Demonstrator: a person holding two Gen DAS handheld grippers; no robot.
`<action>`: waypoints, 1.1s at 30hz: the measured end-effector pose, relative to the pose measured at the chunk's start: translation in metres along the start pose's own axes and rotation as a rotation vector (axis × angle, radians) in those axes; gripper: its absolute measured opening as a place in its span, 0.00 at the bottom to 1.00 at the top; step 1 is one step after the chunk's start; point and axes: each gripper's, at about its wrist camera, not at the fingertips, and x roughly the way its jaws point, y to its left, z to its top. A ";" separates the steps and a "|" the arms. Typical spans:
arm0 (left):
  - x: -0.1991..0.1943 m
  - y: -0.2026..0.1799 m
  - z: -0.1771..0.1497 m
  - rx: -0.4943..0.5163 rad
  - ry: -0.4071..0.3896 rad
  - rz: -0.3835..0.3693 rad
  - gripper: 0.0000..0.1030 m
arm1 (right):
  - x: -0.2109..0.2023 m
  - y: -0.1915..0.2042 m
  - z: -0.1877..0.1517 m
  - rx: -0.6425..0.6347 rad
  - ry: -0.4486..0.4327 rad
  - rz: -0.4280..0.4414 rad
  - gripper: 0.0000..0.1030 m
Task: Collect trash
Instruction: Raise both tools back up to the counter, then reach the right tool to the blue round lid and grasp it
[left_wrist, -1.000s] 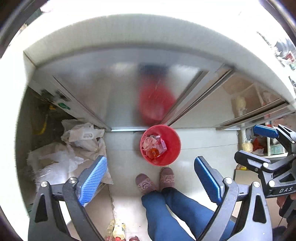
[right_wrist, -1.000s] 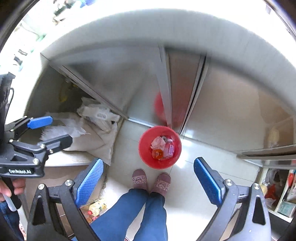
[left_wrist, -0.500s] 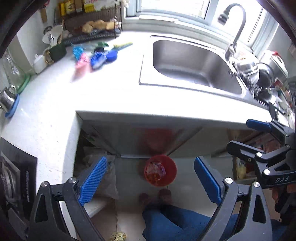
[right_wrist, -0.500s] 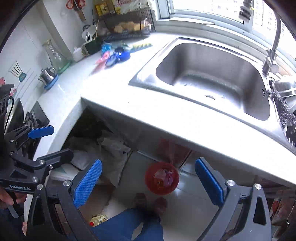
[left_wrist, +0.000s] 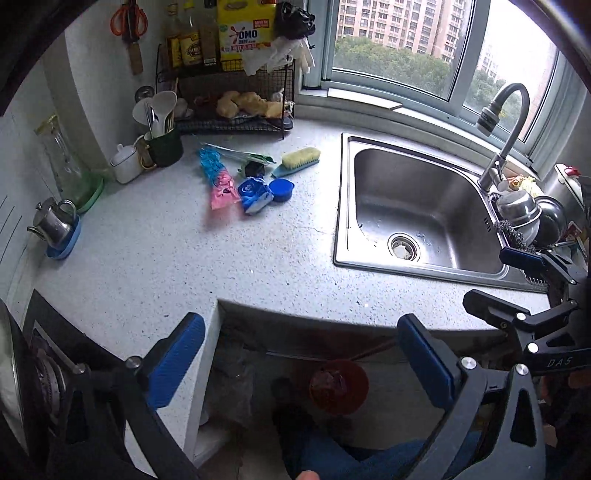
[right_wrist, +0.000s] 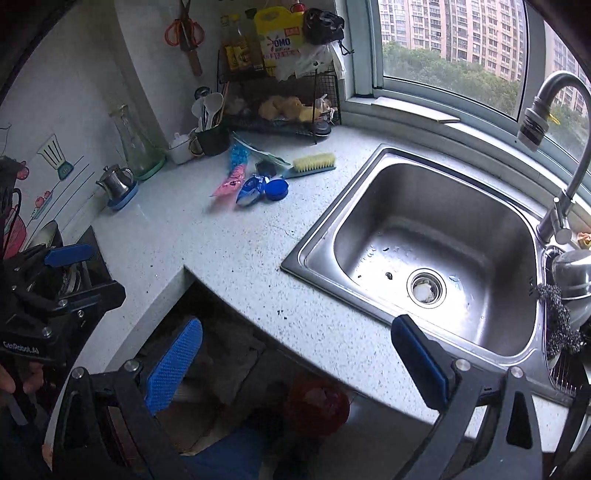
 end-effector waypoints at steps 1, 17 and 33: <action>0.000 0.003 0.005 -0.004 -0.006 0.002 1.00 | 0.003 0.001 0.006 -0.006 0.000 0.003 0.99; 0.072 0.086 0.096 -0.015 0.059 -0.028 1.00 | 0.080 0.016 0.106 -0.054 0.055 -0.016 0.99; 0.174 0.156 0.150 -0.049 0.212 -0.093 1.00 | 0.199 0.013 0.158 -0.120 0.260 -0.118 0.99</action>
